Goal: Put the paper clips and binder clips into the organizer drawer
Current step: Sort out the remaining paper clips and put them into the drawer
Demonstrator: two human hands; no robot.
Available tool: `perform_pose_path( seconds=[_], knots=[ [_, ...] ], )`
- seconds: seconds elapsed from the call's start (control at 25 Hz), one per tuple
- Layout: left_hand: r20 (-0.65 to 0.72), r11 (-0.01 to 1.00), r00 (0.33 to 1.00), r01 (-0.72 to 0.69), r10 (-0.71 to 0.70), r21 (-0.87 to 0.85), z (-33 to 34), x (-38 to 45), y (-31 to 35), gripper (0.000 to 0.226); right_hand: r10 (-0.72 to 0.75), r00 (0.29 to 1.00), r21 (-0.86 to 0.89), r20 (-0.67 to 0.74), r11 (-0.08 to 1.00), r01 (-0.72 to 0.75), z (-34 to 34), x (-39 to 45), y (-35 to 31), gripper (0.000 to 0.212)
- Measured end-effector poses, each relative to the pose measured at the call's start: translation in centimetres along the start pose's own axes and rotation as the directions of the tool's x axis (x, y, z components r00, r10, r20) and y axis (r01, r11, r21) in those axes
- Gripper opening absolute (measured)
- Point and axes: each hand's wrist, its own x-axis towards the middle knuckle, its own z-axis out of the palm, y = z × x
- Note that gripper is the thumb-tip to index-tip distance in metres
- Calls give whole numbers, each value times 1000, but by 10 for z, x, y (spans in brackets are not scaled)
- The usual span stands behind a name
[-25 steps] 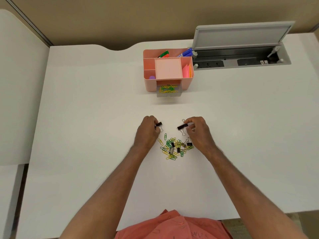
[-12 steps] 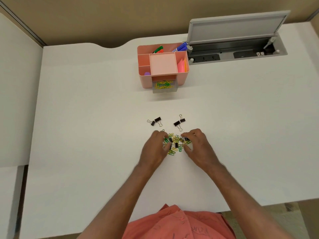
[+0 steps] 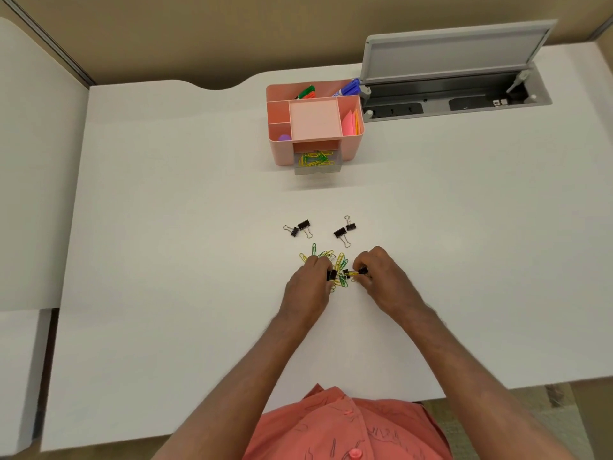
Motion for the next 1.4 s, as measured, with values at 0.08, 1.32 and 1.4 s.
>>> perform_pose_path(
  seconds=[0.08, 1.32, 1.4],
  knots=[
    [13, 1000, 1000, 9, -9, -20, -1, -1, 0, 20, 50, 998, 45, 43, 998, -52, -4, 1, 0, 21],
    [-133, 940, 969, 162, -210, -301, -51, 86, 11, 4, 223, 960, 307, -169, 938, -164, -22, 75, -15, 19],
    [-149, 942, 971, 136, -189, -308, -52, 85, 9, 6, 213, 958, 325, -190, 935, -144, -22, 68, -14, 23]
  ],
)
